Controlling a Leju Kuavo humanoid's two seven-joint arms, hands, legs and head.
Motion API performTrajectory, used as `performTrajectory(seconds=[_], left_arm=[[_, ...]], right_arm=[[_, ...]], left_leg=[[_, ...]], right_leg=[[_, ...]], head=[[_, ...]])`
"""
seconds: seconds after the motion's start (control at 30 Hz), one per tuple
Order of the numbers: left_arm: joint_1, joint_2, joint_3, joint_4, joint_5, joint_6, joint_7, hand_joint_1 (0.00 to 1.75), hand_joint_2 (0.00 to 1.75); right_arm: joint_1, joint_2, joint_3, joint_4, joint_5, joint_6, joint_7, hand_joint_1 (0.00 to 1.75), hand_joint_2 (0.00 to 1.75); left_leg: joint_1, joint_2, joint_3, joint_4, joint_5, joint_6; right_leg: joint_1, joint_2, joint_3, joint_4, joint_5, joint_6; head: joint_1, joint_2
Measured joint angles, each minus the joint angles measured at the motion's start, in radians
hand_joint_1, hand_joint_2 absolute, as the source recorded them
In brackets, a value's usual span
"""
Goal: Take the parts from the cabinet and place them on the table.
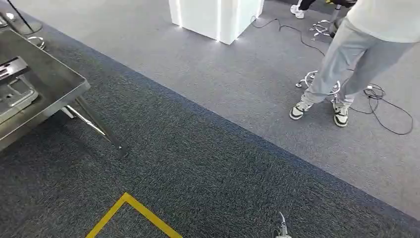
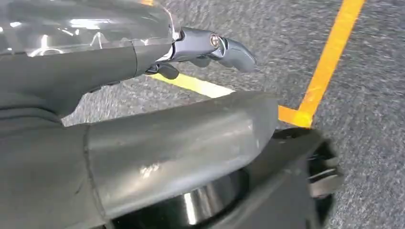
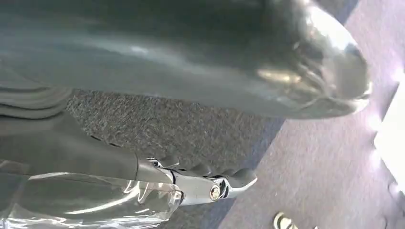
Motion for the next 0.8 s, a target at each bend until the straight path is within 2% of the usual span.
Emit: performTrajectory(seconds=[0.03, 0.07, 0.13, 0.17, 0.2, 0.23, 0.27, 0.3, 0.33, 0.37, 0.4, 0.43, 0.5, 0.53, 0.57, 0.6, 0.67, 0.7, 0.73, 0.77, 0.8], left_arm=[[0.001, 0.0, 0.0, 0.0, 0.0, 0.001, 0.002, 0.0, 0.0], [0.002, 0.0, 0.0, 0.0, 0.0, 0.002, 0.003, 0.0, 0.0], [-0.001, 0.0, 0.0, 0.0, 0.0, 0.003, 0.005, 0.0, 0.0], [-0.002, 0.0, -0.001, 0.0, 0.0, 0.004, 0.005, 0.0, 0.0], [-0.002, 0.0, -0.001, 0.0, 0.0, 0.005, 0.006, 0.0, 0.0], [-0.003, 0.0, -0.001, 0.0, -0.002, 0.007, 0.007, 0.0, 0.0], [-0.003, 0.0, -0.002, 0.0, -0.003, 0.008, 0.007, 0.0, 0.0], [-0.001, 0.0, -0.002, 0.0, -0.003, 0.01, 0.008, 0.0, 0.0], [0.002, 0.0, -0.003, 0.0, -0.003, 0.012, 0.009, 0.0, 0.0], [0.003, 0.0, -0.004, 0.0, -0.003, 0.013, 0.01, 0.0, 0.0], [0.002, 0.0, -0.006, 0.0, -0.003, 0.013, 0.011, 0.0, 0.0], [0.001, 0.0, -0.007, 0.0, -0.004, 0.013, 0.011, 0.0, 0.0], [-0.001, 0.0, -0.009, 0.0, -0.005, 0.013, 0.011, 0.0, 0.0], [-0.002, 0.0, -0.01, 0.0, -0.005, 0.014, 0.011, 0.0, 0.0], [-0.002, 0.0, -0.012, 0.0, -0.005, 0.016, 0.011, 0.0, 0.0], [-0.002, 0.0, -0.015, 0.0, -0.005, 0.018, 0.011, 0.0, 0.0], [-0.004, 0.0, -0.02, 0.0, -0.005, 0.019, 0.012, 0.0, 0.0], [-0.005, 0.0, -0.022, 0.0, -0.005, 0.019, 0.013, 0.0, 0.0], [-0.007, 0.0, -0.023, 0.0, -0.005, 0.021, 0.014, 0.0, 0.0], [-0.007, 0.0, -0.023, 0.0, -0.005, 0.022, 0.014, 0.0, 0.0], [-0.006, 0.0, -0.024, 0.0, -0.004, 0.022, 0.014, 0.0, 0.0]], right_arm=[[-0.001, 0.0, 0.0, 0.002, -0.008, 0.006, -0.001, 0.0, 0.0], [-0.004, 0.001, 0.0, 0.004, -0.013, 0.01, -0.001, 0.0, 0.0], [-0.004, 0.001, 0.0, 0.007, -0.019, 0.014, -0.002, 0.0, 0.0], [-0.003, 0.001, -0.001, 0.009, -0.022, 0.015, -0.003, 0.0, 0.0], [-0.003, 0.001, -0.001, 0.01, -0.023, 0.016, -0.006, 0.0, 0.0], [-0.003, 0.0, -0.002, 0.011, -0.023, 0.016, -0.008, 0.0, 0.0], [-0.005, 0.0, -0.002, 0.013, -0.024, 0.014, -0.009, 0.0, 0.0], [-0.01, 0.0, -0.002, 0.015, -0.024, 0.013, -0.01, 0.0, 0.0], [-0.011, 0.0, -0.002, 0.018, -0.024, 0.013, -0.01, 0.0, 0.0], [-0.01, 0.0, -0.002, 0.019, -0.024, 0.013, -0.01, 0.0, 0.0], [-0.01, 0.0, -0.003, 0.021, -0.024, 0.013, -0.01, 0.0, 0.0], [-0.009, -0.001, -0.004, 0.023, -0.025, 0.013, -0.01, 0.0, 0.0], [-0.009, -0.001, -0.006, 0.025, -0.026, 0.013, -0.01, 0.0, 0.0], [-0.009, -0.001, -0.008, 0.025, -0.026, 0.013, -0.01, 0.0, 0.0], [-0.011, -0.001, -0.009, 0.026, -0.026, 0.014, -0.01, 0.0, 0.0], [-0.011, -0.001, -0.009, 0.026, -0.026, 0.014, -0.01, 0.0, 0.0], [-0.008, -0.001, -0.011, 0.026, -0.027, 0.014, -0.008, 0.0, 0.0], [-0.006, -0.001, -0.013, 0.026, -0.028, 0.014, -0.008, 0.0, 0.0], [-0.006, 0.0, -0.014, 0.026, -0.029, 0.014, -0.008, 0.0, 0.0], [-0.006, 0.0, -0.014, 0.026, -0.029, 0.014, -0.008, 0.0, 0.0], [-0.008, 0.0, -0.015, 0.026, -0.031, 0.014, -0.008, 0.0, 0.0]], left_leg=[[0.002, -0.048, 0.028, -0.08, 0.033, 0.005], [0.003, -0.068, 0.035, -0.103, 0.022, 0.006], [-0.003, -0.053, 0.032, -0.101, 0.021, 0.01], [-0.006, -0.043, 0.036, -0.101, 0.023, 0.015], [0.001, -0.032, 0.039, -0.113, 0.031, 0.026], [0.003, -0.016, 0.042, -0.12, 0.037, 0.035], [0.001, -0.007, 0.041, -0.123, 0.039, 0.041], [-0.002, 0.008, 0.039, -0.123, 0.039, 0.044], [-0.005, 0.022, 0.039, -0.123, 0.038, 0.045], [-0.006, 0.037, 0.037, -0.122, 0.037, 0.046], [-0.007, 0.052, 0.037, -0.122, 0.036, 0.046], [-0.007, 0.063, 0.038, -0.122, 0.035, 0.045], [-0.007, 0.084, 0.043, -0.121, 0.03, 0.041], [-0.008, 0.094, 0.05, -0.12, 0.026, 0.035], [-0.015, 0.101, 0.051, -0.117, 0.02, 0.028], [-0.016, 0.107, 0.052, -0.117, 0.017, 0.022], [-0.015, 0.125, 0.06, -0.119, 0.016, 0.015], [-0.015, 0.137, 0.063, -0.119, 0.013, 0.008], [-0.008, 0.12, 0.061, -0.109, 0.0, 0.001], [-0.007, 0.077, 0.049, -0.074, -0.027, -0.002], [-0.004, 0.046, 0.019, -0.003, -0.07, -0.005]], right_leg=[[-0.002, 0.011, -0.002, 0.001, -0.001, 0.002], [0.004, 0.021, -0.007, 0.009, -0.003, 0.009], [-0.003, 0.04, -0.015, 0.006, 0.002, 0.022], [-0.006, 0.051, -0.016, 0.002, 0.006, 0.029], [-0.003, 0.056, -0.019, 0.003, 0.007, 0.037], [-0.003, 0.005, -0.024, 0.02, -0.006, 0.036], [0.001, -0.036, -0.045, 0.059, -0.039, 0.037], [0.0, -0.054, -0.083, 0.137, -0.084, 0.041], [-0.003, -0.061, -0.121, 0.214, -0.12, 0.044], [-0.005, -0.065, -0.156, 0.283, -0.144, 0.047], [-0.007, -0.066, -0.17, 0.311, -0.141, 0.049], [-0.009, -0.068, -0.158, 0.289, -0.118, 0.05], [-0.01, -0.084, -0.078, 0.143, -0.039, 0.047], [-0.007, -0.128, -0.017, 0.039, -0.003, 0.04], [0.004, -0.174, 0.0, 0.003, -0.016, 0.033], [0.004, -0.155, -0.001, 0.002, -0.009, 0.03], [0.008, -0.136, -0.007, 0.004, -0.01, 0.024], [0.005, -0.123, -0.007, -0.002, -0.006, 0.017], [-0.003, -0.112, -0.001, -0.008, 0.001, 0.01], [-0.004, -0.101, -0.003, -0.008, 0.002, 0.005], [-0.003, -0.091, -0.004, -0.008, 0.003, 0.001]], head=[[0.0, 0.0], [0.001, 0.0], [0.002, 0.0], [0.0, 0.0], [0.003, 0.0], [0.002, 0.0], [0.007, 0.0], [0.011, 0.0], [0.011, 0.0], [0.01, 0.0], [0.011, 0.0], [0.011, 0.0], [0.011, 0.0], [0.011, 0.0], [0.011, 0.0], [0.008, 0.0], [0.008, 0.0], [0.01, 0.0], [0.008, 0.0], [0.004, 0.0], [0.001, 0.0]])
